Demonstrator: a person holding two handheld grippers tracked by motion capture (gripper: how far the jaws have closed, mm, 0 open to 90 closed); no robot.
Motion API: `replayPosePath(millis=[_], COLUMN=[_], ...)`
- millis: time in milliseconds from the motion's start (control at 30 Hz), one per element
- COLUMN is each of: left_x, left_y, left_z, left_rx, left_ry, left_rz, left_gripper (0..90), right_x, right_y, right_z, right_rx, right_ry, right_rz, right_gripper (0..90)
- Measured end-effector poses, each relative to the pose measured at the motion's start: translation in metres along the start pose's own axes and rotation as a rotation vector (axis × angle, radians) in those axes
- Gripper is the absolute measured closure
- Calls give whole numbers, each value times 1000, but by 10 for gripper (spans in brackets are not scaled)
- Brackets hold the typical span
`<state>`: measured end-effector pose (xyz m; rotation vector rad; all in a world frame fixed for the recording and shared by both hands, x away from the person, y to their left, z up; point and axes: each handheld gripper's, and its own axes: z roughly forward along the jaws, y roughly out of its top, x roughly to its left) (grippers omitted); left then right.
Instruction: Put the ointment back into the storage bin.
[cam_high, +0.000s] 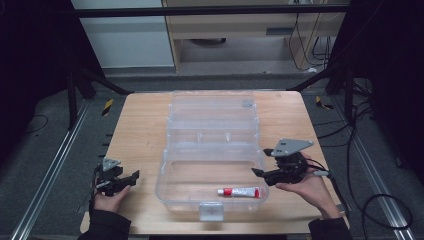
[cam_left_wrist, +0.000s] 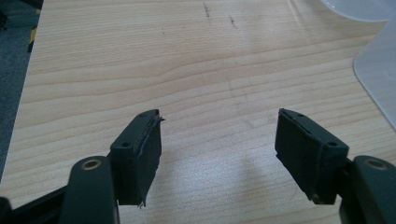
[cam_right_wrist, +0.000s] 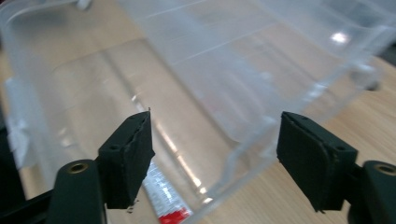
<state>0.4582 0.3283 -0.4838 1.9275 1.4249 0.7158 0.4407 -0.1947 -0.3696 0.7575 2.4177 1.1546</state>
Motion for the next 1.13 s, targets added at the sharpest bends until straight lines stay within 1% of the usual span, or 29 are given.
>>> replayPosePath(millis=[33,133,167,233,333,400,433,533,600,667,733,867,967,1133], left_x=[0,0,0,0,0,-1,-1,-1,0,0,1,2,2,3], left_y=[0,0,0,0,0,0,0,0,0,0,0,1,1,3], left_z=[0,0,0,0,0,0,0,0,0,1,2,3,4,8], left_rx=[1,0,1,0,1,4,5,5,6,4,5,0,-4,-7], left_ry=[0,-4,-5,-8,-14,-20,-19,-17,-13,-11,-7,0,10,24], left_rz=[-1,0,0,1,0,0,1,2,0,-2,-3,-6,-6,-9], left_gripper=[315,330,335,359,395,418,424,434,431,414,398,355,327,286], right_x=[-4,-12,-16,-21,-27,-31,-32,-37,-41,-45,-47,-54,-58,-61], right_y=[-6,-17,-22,-31,-42,-51,-52,-65,-72,-81,-87,-105,-116,-127], right_z=[-4,-11,-14,-18,-21,-21,-21,-20,-17,-14,-12,-6,-2,3], right_rx=[-30,-79,-95,-121,-156,-166,-171,-186,-153,-151,-152,-120,-112,-70], right_ry=[-28,-79,-97,-138,-175,-197,-204,-223,-242,-263,-281,-335,-365,-374], right_rz=[34,96,132,175,225,260,266,314,332,362,381,415,462,485], right_gripper=[257,230,227,216,207,198,196,191,180,176,172,166,160,153])
